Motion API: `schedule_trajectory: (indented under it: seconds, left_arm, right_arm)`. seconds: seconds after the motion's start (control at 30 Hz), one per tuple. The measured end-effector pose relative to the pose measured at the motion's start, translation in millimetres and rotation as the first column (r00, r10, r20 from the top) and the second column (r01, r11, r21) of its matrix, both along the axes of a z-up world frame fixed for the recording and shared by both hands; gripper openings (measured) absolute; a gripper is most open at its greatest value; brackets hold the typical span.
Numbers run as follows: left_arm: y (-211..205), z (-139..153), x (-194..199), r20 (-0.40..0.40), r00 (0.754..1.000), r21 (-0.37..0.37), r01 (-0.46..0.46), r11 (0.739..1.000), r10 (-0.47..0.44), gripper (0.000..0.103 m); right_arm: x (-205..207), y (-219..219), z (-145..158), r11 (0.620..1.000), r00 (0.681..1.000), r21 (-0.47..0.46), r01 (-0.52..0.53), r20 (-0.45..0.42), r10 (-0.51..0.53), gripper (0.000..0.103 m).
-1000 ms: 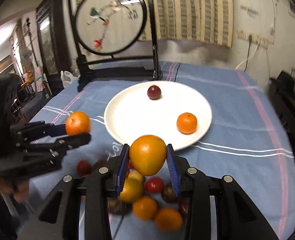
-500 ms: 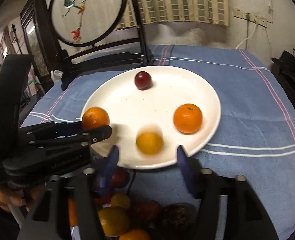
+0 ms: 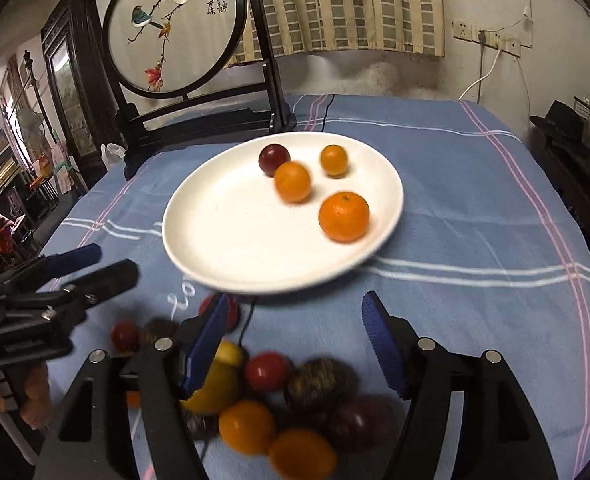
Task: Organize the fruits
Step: 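Move both tools back toward the remaining fruits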
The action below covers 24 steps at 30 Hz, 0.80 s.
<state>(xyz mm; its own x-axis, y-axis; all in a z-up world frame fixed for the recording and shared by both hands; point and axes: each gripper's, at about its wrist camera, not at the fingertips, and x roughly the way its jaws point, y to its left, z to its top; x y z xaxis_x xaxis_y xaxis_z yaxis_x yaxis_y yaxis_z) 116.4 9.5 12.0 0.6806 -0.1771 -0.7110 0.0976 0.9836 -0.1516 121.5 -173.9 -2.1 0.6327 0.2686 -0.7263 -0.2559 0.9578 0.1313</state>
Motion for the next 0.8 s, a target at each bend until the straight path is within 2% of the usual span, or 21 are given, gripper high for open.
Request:
schedule_trajectory:
  seconds: [0.1,0.17,0.23,0.3,0.43,0.53,0.6,0.7,0.8]
  left_arm:
    - [4.3,-5.9,-16.8,-0.015,1.000,-0.012,0.015,1.000,-0.015,0.092]
    - [8.5,-11.7,-24.8,-0.051,0.998,-0.042,0.025,0.999,-0.027,0.095]
    - [13.9,-18.3,-32.5,-0.072,0.997,-0.088,0.026,0.996,-0.032,0.095]
    - [16.1,-22.7,-39.1,-0.080,0.996,-0.093,0.026,0.995,-0.034,0.095]
    - [17.2,-27.9,-42.6,-0.080,0.997,-0.055,0.018,0.998,-0.022,0.095]
    - [17.3,-29.5,-39.7,-0.092,0.996,-0.055,0.014,0.998,-0.019,0.095]
    - [16.9,-28.9,-39.8,-0.085,0.996,-0.030,0.007,1.000,-0.010,0.095]
    - [15.3,-28.9,-39.8,-0.071,0.998,0.012,0.000,1.000,0.001,0.095]
    - [13.8,-29.8,-39.0,-0.079,0.997,0.016,0.012,1.000,-0.010,0.095]
  right_arm:
    - [-13.6,-11.0,-2.8,1.000,1.000,0.006,0.009,-0.006,-0.009,0.072]
    - [-23.4,-15.4,-2.6,1.000,1.000,-0.006,0.010,0.003,-0.010,0.079]
    - [-30.9,-16.6,-2.1,0.999,1.000,-0.034,0.008,0.016,-0.008,0.080]
    - [-38.6,-18.2,-2.4,0.999,1.000,-0.053,0.001,0.025,0.000,0.080]
    - [-45.5,-18.9,-7.1,0.993,1.000,-0.118,-0.008,0.012,0.010,0.080]
    - [-51.0,-18.1,-9.7,0.990,0.999,-0.136,-0.039,-0.004,0.039,0.080]
    - [-54.6,-17.4,-11.7,0.987,0.998,-0.149,-0.060,-0.016,0.058,0.080]
    - [-59.9,-14.3,-19.2,0.981,0.995,-0.166,-0.099,-0.044,0.093,0.076]
    - [-60.0,-10.4,-27.6,0.976,0.991,-0.180,-0.120,-0.075,0.108,0.072]
